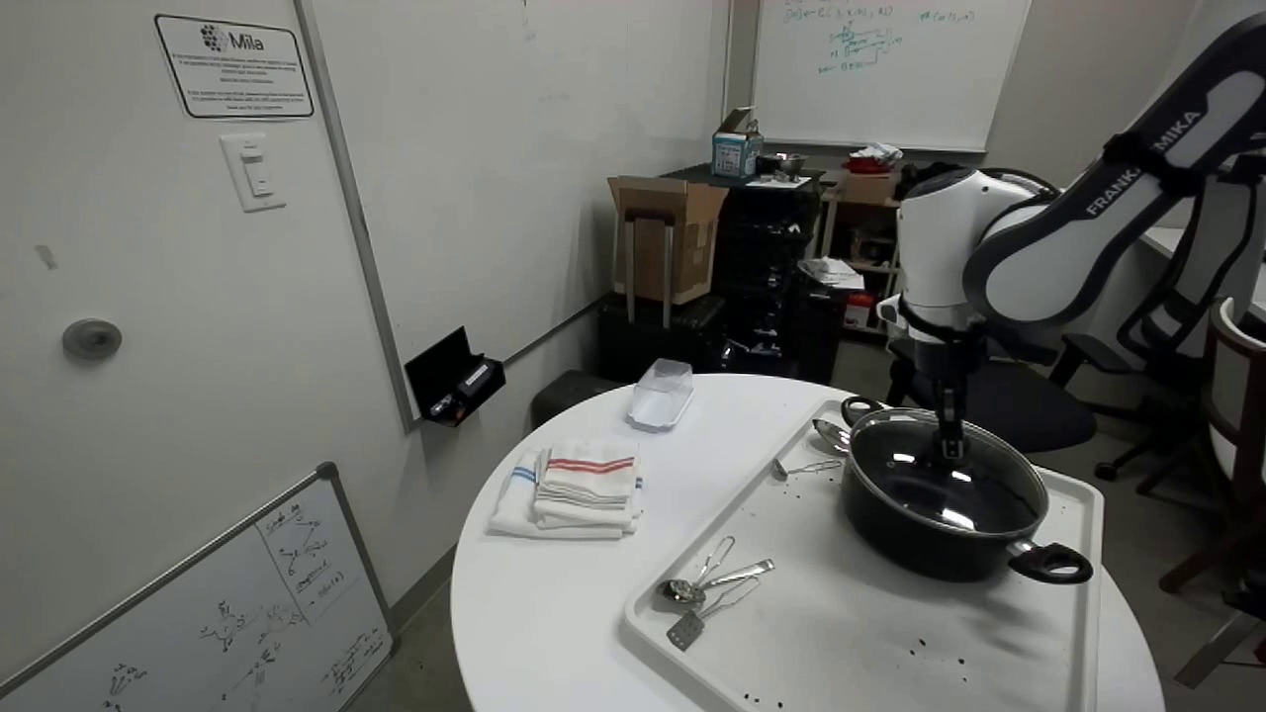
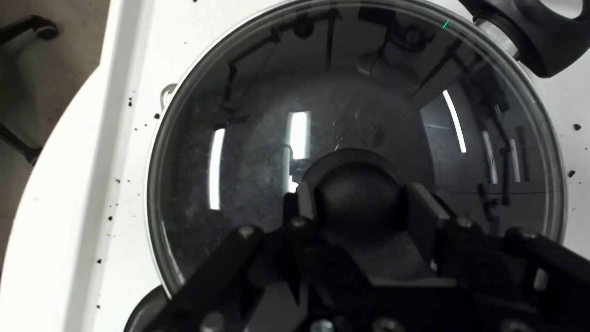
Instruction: Put the glass lid on the black pot.
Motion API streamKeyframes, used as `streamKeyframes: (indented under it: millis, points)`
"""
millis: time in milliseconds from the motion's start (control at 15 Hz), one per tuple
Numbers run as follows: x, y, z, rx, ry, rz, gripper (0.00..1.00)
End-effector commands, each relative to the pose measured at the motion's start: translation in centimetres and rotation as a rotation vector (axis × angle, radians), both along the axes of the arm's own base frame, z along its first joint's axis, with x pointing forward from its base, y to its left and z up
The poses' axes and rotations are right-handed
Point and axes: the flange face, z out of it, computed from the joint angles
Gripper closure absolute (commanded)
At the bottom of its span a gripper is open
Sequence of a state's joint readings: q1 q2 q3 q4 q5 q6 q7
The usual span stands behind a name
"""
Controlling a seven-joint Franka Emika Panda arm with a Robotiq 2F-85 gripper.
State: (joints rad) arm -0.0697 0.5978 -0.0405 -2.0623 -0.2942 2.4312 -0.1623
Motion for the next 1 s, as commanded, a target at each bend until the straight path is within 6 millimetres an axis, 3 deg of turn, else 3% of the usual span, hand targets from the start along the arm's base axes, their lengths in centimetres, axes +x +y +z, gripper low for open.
streamKeyframes:
  millis: [0, 933]
  points:
    - [0.2, 0.2, 0.6, 0.018, -0.013, -0.002, 0.75]
    - [0.8, -1.3, -0.5, 0.056, 0.005, -0.079, 0.75]
